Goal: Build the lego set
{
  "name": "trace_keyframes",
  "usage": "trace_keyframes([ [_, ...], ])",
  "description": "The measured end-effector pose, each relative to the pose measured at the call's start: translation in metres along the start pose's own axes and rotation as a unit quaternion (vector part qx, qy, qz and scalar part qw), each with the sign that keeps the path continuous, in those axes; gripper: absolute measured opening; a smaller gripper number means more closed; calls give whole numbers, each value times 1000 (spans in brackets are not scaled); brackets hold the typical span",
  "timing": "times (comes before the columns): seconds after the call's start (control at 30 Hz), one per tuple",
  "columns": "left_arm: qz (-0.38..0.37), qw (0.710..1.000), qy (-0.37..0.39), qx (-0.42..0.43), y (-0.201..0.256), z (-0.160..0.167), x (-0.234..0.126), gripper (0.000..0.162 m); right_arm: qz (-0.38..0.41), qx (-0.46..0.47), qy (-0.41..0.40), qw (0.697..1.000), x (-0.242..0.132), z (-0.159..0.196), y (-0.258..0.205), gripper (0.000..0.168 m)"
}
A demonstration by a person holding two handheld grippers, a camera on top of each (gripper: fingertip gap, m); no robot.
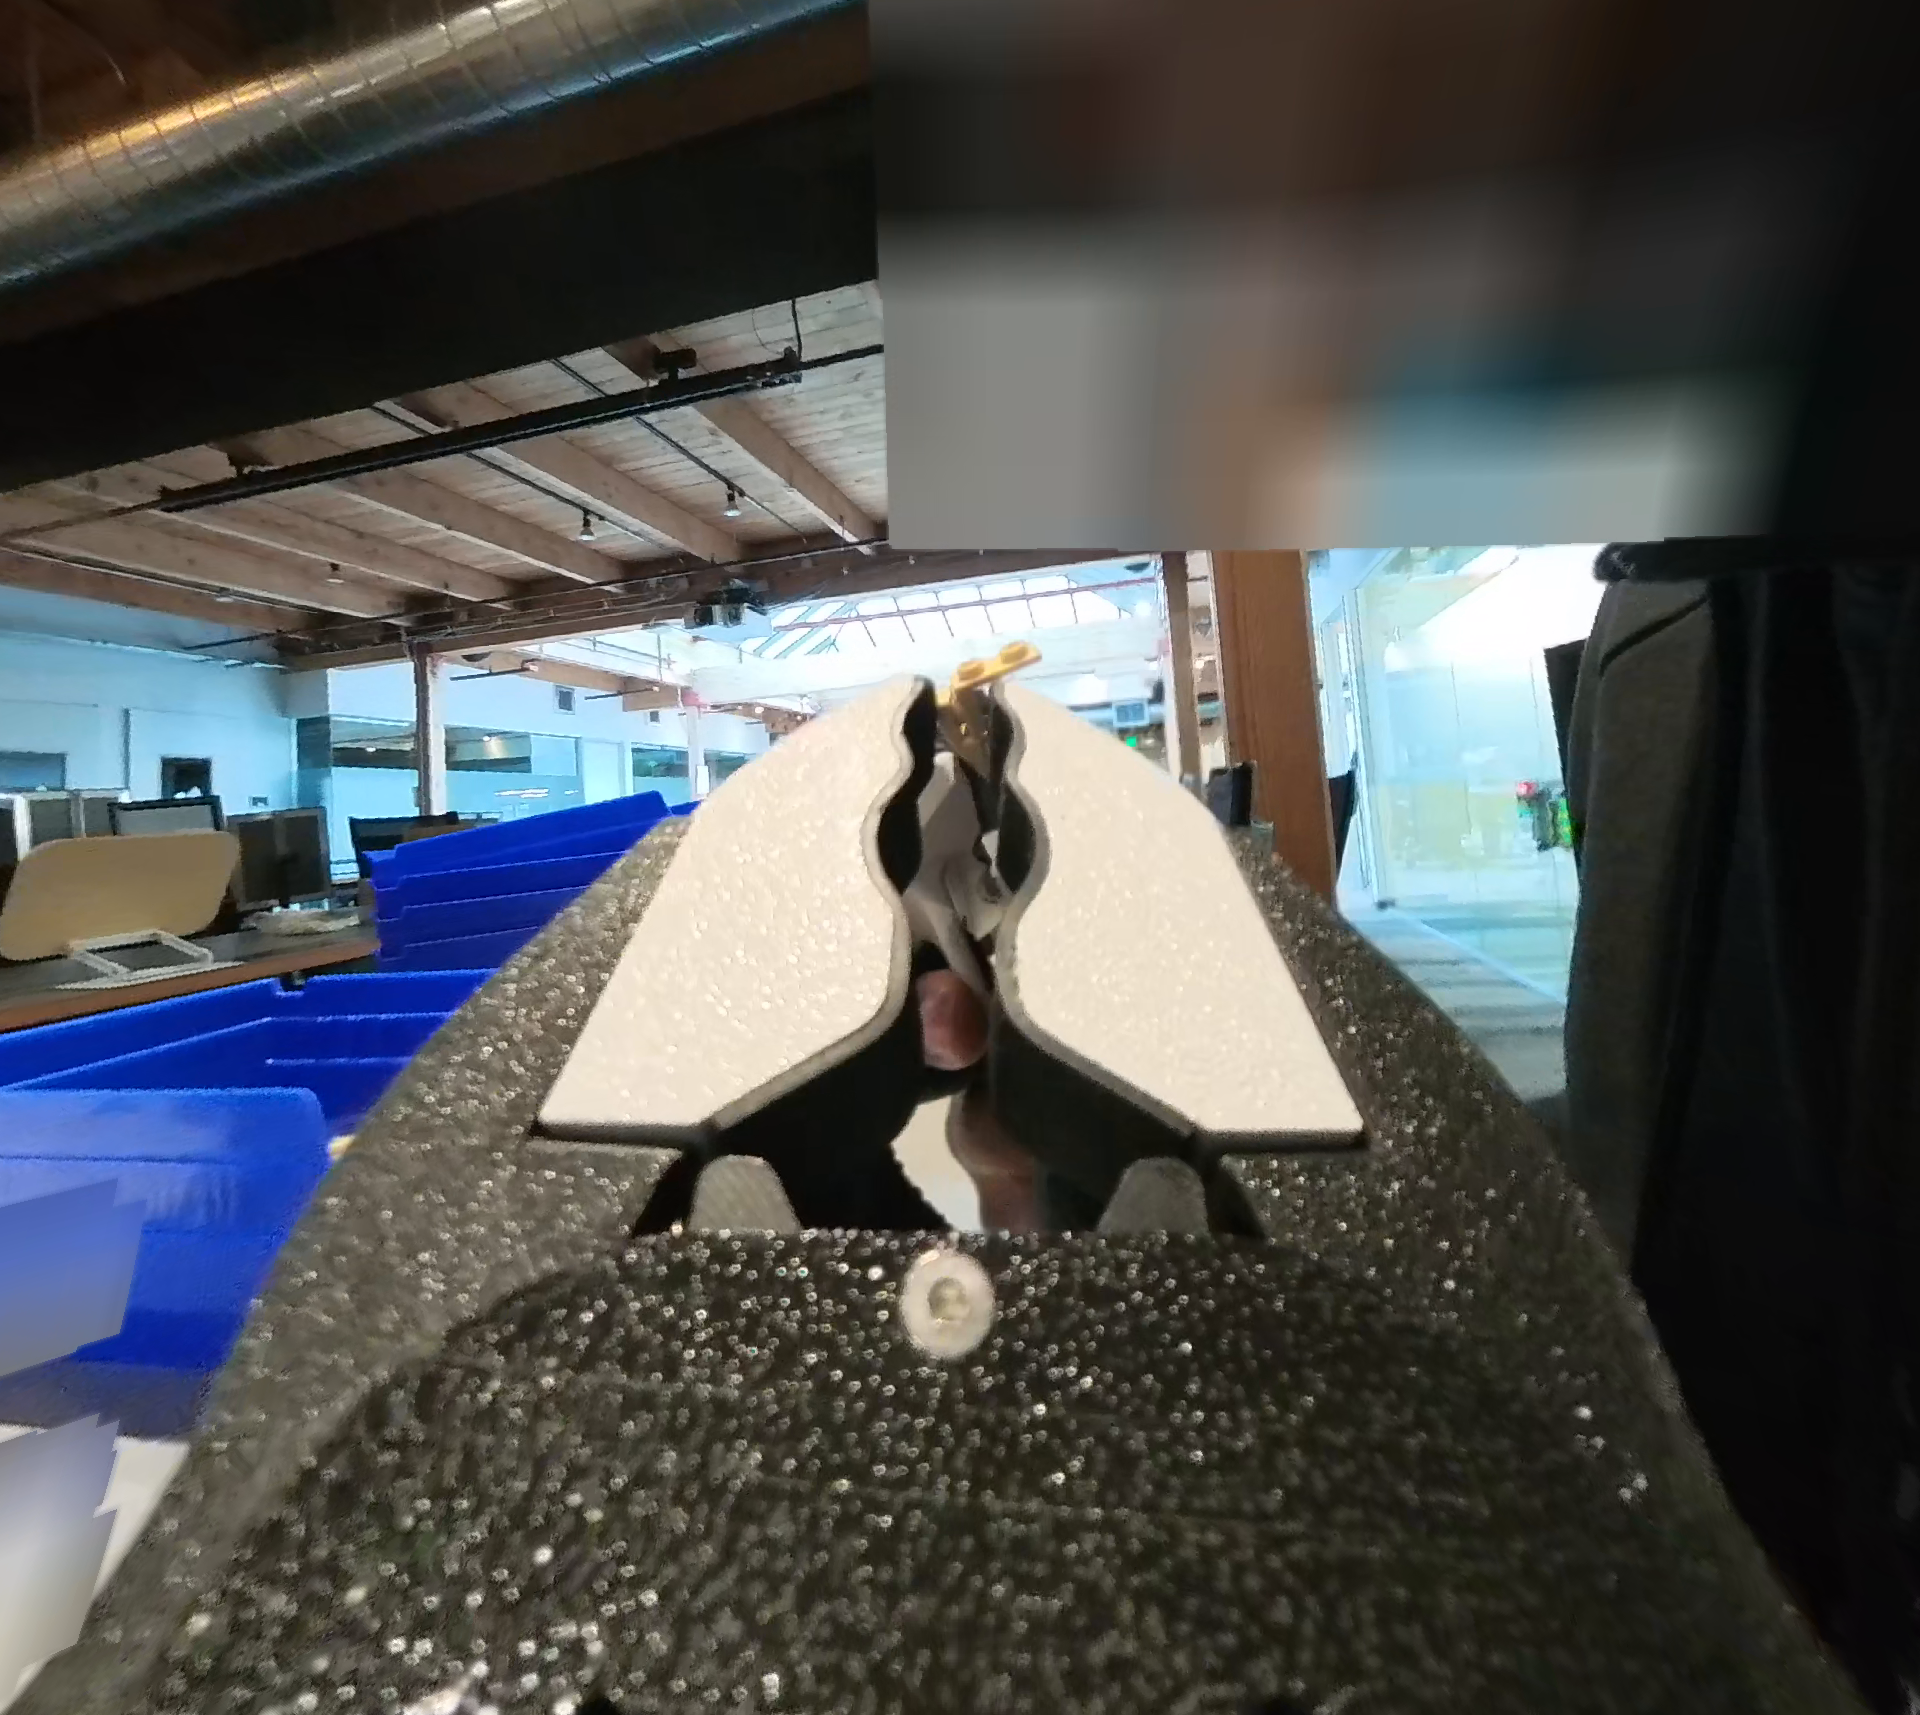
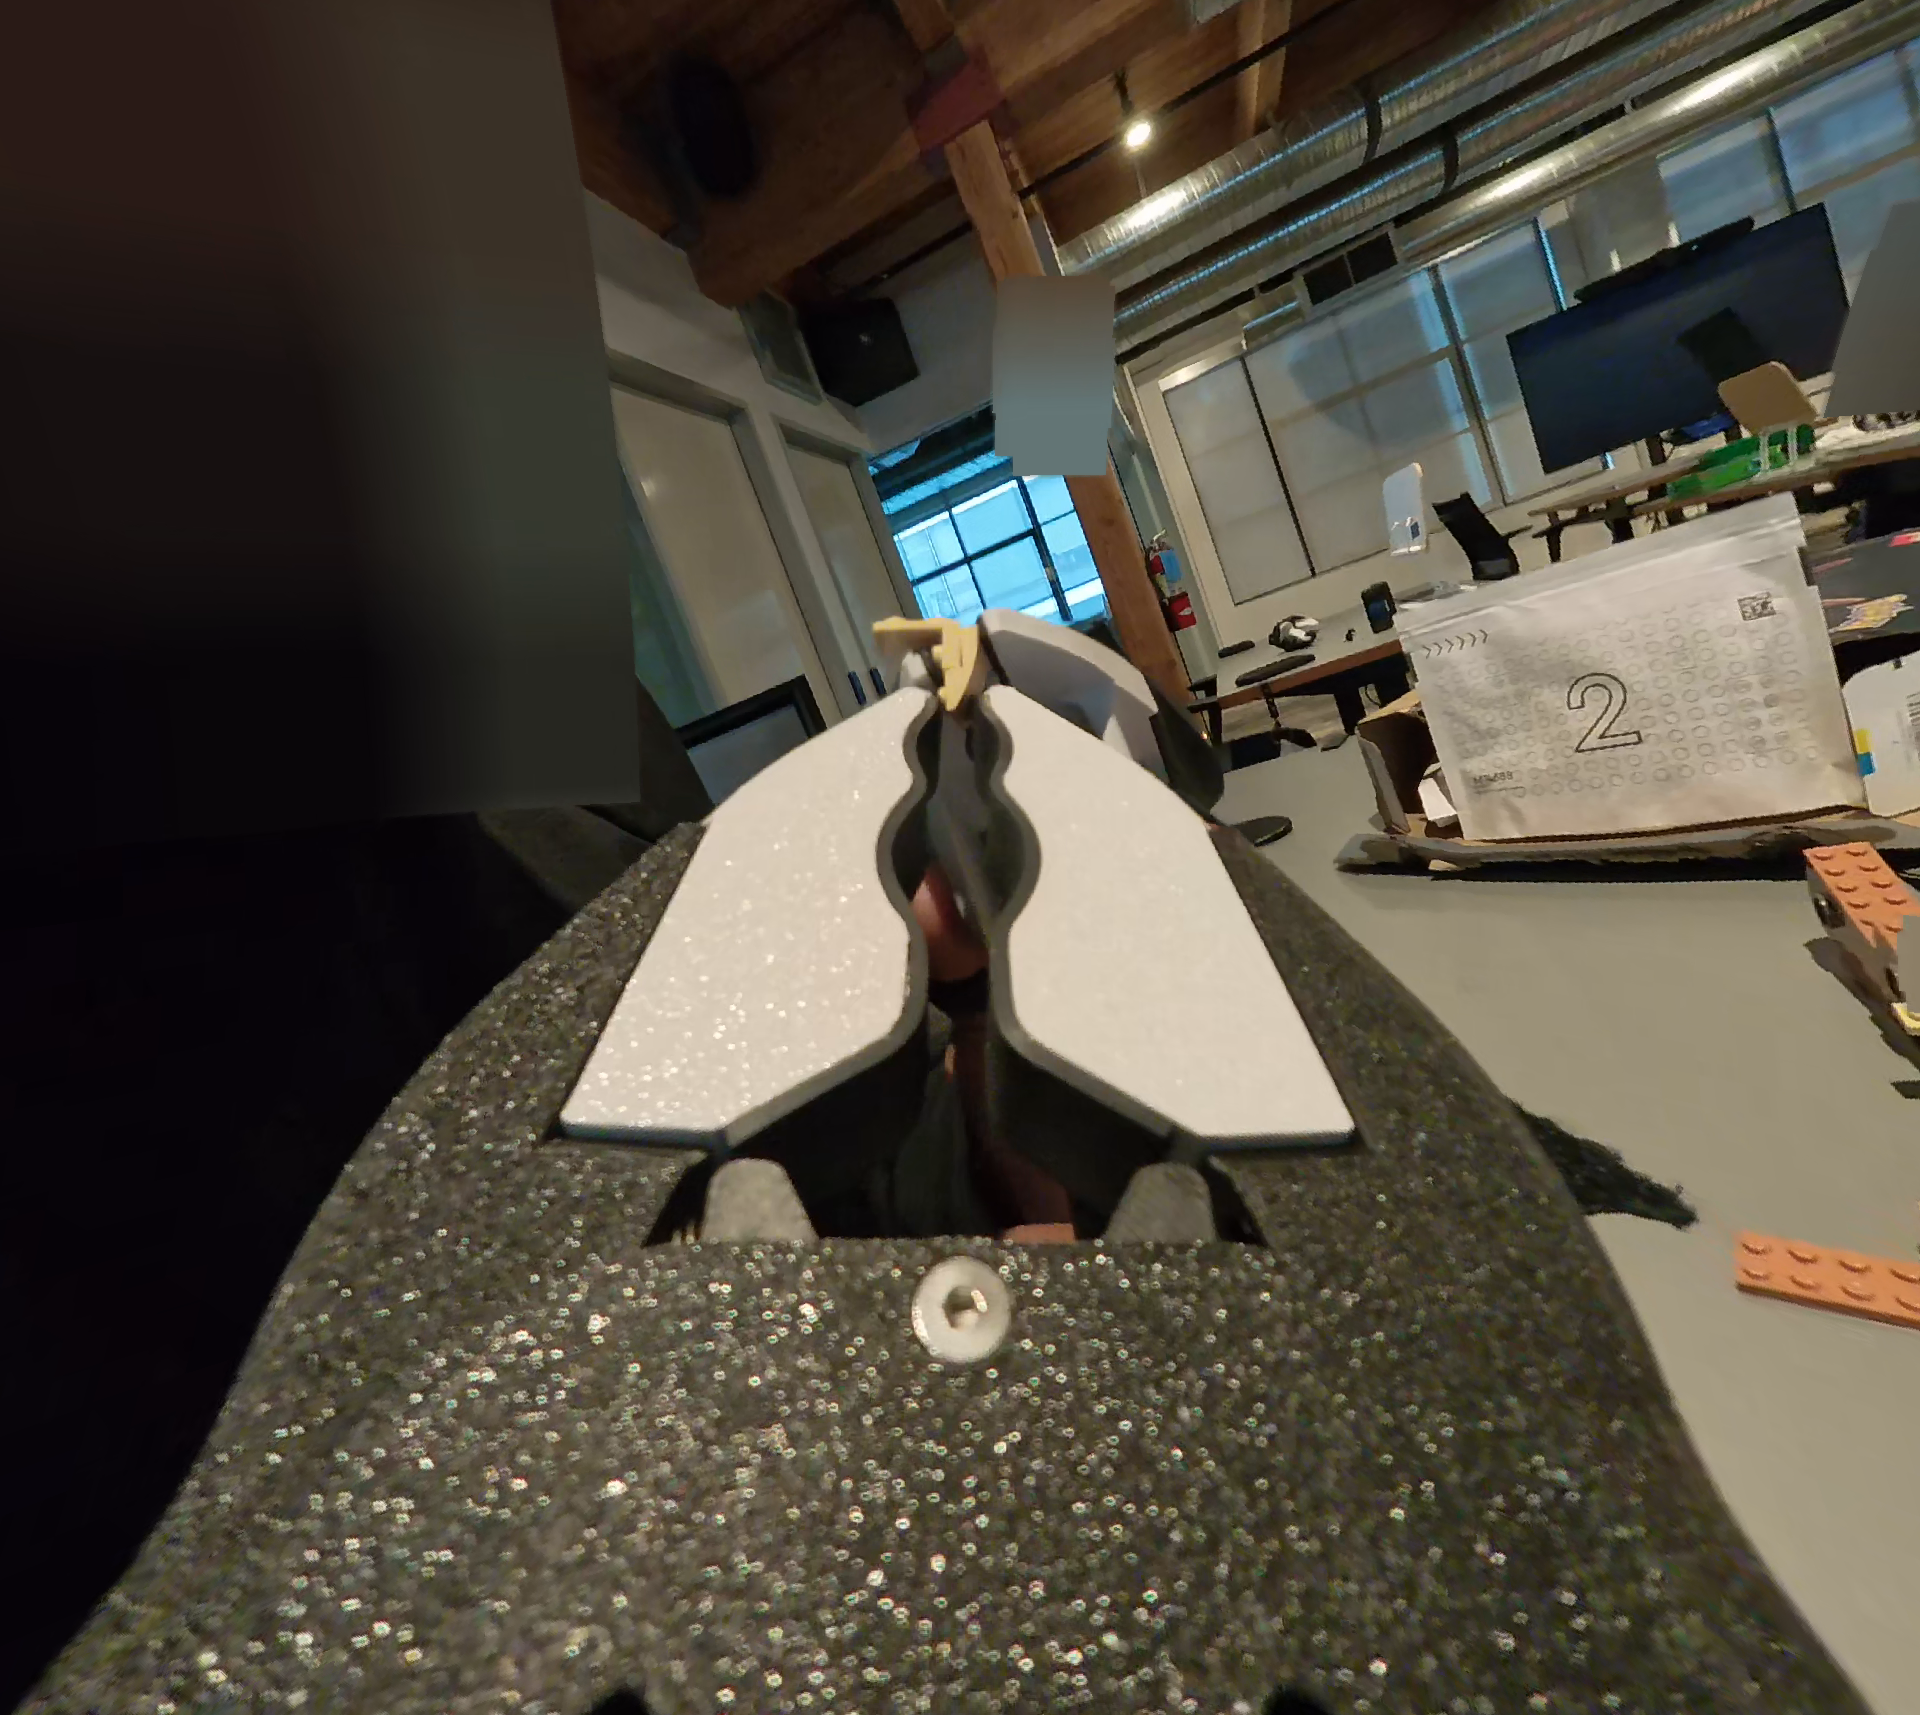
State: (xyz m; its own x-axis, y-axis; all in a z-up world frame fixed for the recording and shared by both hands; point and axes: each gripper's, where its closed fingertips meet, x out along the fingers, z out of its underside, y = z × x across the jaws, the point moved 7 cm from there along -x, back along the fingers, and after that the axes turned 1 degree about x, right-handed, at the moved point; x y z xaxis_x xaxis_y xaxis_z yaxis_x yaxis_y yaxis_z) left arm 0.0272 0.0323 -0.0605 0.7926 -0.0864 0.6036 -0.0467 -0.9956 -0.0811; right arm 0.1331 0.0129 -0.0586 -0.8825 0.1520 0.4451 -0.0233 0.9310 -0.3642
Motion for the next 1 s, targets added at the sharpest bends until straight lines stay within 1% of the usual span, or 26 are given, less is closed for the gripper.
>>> trace_keyframes([
  [0.43,-5,999,30,-43,1,-1,-1,7,5,-5,15,1000,1,2,1,5],
  [0.67,-11,999,18,-47,-2,0,-3,8,15,-3,15,1000,0,2,4,5],
  [1.0,-11,997,24,-75,-5,2,-3,7,37,-1,15,999,-1,1,6,5],
])
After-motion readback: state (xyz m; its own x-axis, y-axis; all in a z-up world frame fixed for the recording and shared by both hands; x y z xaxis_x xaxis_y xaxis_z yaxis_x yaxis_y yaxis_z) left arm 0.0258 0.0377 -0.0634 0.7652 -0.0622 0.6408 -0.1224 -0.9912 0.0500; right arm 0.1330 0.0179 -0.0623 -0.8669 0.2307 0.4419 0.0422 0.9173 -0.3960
